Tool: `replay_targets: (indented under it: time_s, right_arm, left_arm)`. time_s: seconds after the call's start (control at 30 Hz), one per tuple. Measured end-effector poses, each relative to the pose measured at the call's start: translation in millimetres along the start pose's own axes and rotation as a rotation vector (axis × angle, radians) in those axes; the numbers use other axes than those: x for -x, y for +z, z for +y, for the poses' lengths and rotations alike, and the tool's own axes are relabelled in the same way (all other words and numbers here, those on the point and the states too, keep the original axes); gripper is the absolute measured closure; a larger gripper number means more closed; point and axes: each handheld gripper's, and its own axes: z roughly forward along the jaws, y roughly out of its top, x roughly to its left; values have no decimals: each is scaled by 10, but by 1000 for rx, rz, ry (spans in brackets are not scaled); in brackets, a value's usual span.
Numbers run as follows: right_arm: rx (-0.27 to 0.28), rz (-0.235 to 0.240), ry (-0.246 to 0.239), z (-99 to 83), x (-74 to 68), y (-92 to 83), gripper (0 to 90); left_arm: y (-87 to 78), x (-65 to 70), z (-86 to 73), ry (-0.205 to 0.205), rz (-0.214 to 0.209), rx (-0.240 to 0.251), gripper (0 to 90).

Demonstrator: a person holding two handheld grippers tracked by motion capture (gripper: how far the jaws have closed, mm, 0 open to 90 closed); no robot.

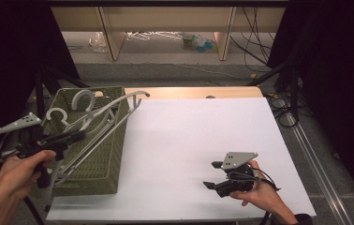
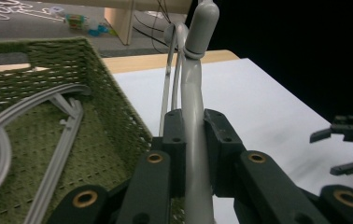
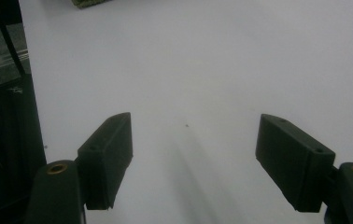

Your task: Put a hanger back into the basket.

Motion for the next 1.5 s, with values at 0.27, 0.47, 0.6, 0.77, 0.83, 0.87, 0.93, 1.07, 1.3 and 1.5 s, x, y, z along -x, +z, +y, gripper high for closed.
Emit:
replay_targets:
  time_s: [0.27,0.47,0.6,0.77,0.83,0.87,0.93,1.07,1.3,1.5]
  right_arm:
    - [2,-3,7,-4,10,-8,283]
    - [-12,-1,9,-9,5,20,284]
    - [-12,8,4,-11,6,31,283]
    - [-14,11,-2,-11,-2,51,283]
    - [-21,13,-7,-7,-3,47,283]
    - [-21,12,-9,-6,-3,46,283]
    - [-20,16,-8,-6,-2,39,283]
    - [-22,14,-7,-10,8,34,283]
    - [-24,18,-13,-7,1,43,284]
    - [-32,20,-15,-13,1,49,284]
  left_arm:
    - [-106,-292,54,-35,47,27,790]
    - [-171,-520,80,-58,96,13,790]
    - [-147,-621,81,-57,114,-30,791]
    - [-47,-705,98,-67,112,-63,790]
    - [-16,-739,118,-70,127,-66,790]
    - [2,-767,139,-71,142,-88,790]
    - [41,-810,148,-67,154,-114,790]
    - [137,-864,155,-70,144,-144,790]
    - [356,-930,214,-54,150,-207,788]
    - [483,-1082,193,-38,211,-265,783]
